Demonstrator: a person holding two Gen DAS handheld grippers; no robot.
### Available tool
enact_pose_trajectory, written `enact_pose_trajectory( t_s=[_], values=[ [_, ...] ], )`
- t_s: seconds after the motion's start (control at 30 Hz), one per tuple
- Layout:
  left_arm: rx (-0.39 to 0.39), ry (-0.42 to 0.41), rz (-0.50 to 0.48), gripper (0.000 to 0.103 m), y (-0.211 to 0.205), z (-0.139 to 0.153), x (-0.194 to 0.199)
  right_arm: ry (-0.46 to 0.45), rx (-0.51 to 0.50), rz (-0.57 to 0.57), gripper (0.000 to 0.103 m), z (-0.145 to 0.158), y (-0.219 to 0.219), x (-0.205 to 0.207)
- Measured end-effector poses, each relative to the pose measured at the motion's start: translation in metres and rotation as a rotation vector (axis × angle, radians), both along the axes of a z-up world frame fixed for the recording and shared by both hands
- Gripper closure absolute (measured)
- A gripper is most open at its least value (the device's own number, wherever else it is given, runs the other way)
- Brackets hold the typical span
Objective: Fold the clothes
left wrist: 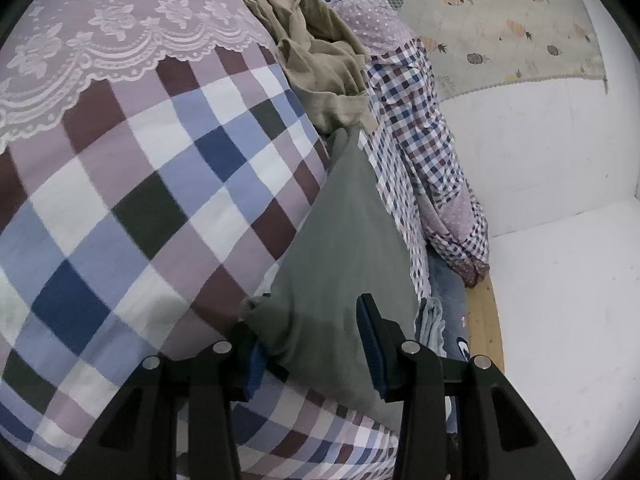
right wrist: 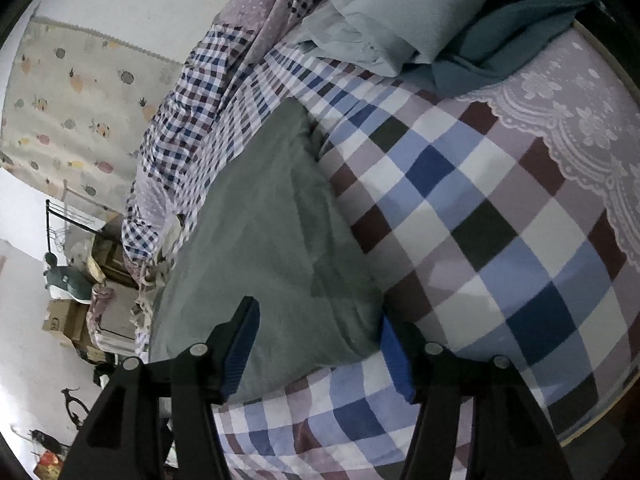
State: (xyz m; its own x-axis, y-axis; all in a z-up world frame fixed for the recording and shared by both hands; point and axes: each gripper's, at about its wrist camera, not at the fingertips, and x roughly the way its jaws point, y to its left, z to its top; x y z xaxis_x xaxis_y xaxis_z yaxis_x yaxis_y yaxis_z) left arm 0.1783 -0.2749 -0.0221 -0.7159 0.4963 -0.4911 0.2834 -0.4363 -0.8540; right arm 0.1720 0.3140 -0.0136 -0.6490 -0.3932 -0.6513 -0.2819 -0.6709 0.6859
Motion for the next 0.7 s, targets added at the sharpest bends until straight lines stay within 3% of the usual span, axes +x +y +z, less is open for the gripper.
enact_pose_trajectory(
  t_s=[0.47,0.7],
  values=[
    [0.026,-0.005,0.011,0.06,0.002,-0.003,0.0,-0.041,-0.016,0.002,0.042,-0.002,-0.004,0.012],
    [0.032,-0.005,0.006,0.06,0.005,-0.003,-0.001,-0.024,-0.05,-0.027,0.04,-0.006,-0.008,-0.001]
  ],
)
